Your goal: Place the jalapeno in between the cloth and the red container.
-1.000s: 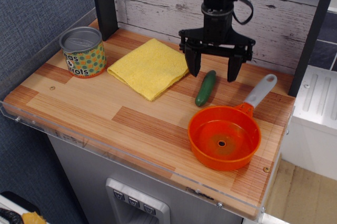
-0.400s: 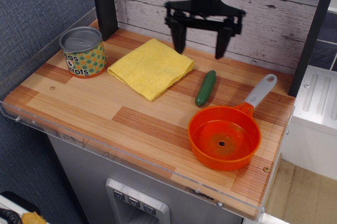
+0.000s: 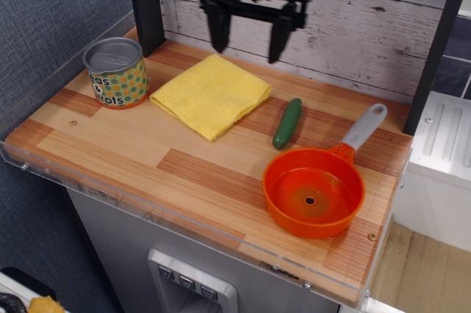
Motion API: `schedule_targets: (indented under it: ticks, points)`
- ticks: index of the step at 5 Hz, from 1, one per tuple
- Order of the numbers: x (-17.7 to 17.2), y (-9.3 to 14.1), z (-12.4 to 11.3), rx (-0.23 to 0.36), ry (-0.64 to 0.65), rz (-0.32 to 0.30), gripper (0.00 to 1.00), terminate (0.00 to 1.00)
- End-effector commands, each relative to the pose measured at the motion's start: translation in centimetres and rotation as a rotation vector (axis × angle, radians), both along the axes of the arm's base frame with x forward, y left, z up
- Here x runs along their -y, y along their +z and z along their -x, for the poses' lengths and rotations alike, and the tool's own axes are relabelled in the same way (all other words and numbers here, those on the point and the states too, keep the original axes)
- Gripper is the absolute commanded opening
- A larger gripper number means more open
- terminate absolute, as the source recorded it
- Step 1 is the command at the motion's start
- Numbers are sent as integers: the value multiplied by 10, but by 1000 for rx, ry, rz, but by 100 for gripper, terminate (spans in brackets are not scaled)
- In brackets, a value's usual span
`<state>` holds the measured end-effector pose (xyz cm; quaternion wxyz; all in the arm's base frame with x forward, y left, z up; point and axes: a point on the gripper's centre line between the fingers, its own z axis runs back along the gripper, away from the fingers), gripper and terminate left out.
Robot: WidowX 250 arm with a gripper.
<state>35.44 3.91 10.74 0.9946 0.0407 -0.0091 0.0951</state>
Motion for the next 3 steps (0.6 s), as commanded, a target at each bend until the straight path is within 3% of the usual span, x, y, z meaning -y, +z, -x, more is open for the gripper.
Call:
schedule_targets:
  ticks: [1, 2, 3]
  points:
    - [-61, 48, 7, 110, -27, -78, 100, 0]
    - [-87, 50, 6, 162, -108, -91, 100, 0]
    - [-114, 49, 8, 132, -82, -115, 100, 100]
